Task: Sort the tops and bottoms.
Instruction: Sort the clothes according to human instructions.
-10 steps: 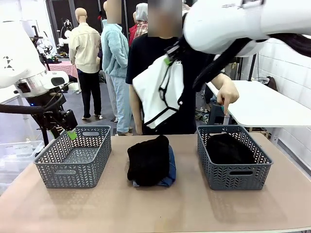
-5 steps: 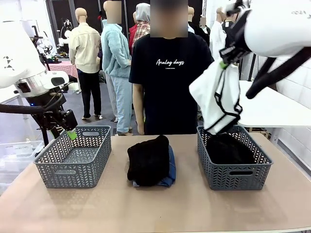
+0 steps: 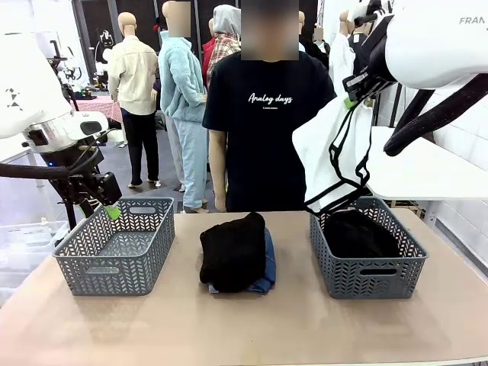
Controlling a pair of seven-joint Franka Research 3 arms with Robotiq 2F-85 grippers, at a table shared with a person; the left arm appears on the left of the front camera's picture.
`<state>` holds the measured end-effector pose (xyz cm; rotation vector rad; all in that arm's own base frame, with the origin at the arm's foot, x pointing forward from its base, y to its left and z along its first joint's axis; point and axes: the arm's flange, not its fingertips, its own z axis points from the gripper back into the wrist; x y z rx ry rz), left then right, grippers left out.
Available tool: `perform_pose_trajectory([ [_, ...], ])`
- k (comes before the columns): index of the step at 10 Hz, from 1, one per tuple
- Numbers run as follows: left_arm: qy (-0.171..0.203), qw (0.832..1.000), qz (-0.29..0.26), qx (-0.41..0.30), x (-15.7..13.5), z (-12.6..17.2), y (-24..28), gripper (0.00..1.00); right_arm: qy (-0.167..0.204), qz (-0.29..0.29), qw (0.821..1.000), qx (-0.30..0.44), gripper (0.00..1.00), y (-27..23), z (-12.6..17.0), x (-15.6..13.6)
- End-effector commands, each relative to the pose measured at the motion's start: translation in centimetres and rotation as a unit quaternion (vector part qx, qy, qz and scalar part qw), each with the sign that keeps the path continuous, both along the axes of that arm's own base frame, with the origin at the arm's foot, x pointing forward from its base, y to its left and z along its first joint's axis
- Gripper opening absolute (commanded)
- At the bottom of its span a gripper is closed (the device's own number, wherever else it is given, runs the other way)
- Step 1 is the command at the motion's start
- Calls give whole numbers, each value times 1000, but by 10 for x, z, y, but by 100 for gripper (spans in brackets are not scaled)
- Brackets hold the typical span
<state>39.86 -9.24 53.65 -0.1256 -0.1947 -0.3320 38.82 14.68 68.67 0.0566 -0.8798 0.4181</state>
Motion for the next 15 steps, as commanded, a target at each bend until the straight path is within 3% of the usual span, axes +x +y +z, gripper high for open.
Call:
perform_pose_trajectory([
  [1,-4,1000,-2,4,0,0,3,72,13,-42,999,-7,0,-15,-10,15],
  [3,-4,1000,-2,4,0,0,3,72,54,-115,992,-3,0,-47,-23,43],
  [5,-4,1000,-2,4,0,0,3,72,95,-117,988,24,0,-67,-48,66],
  [7,-4,1000,-2,4,0,0,3,72,173,-108,978,37,0,-68,-98,101],
  [10,-4,1000,-2,4,0,0,3,72,276,-110,955,16,0,-57,-166,130],
  [13,-4,1000,-2,4,0,0,3,72,330,-116,937,-9,0,-51,-200,146],
  [15,-4,1000,-2,4,0,0,3,72,344,-115,932,-20,0,-48,-217,147],
])
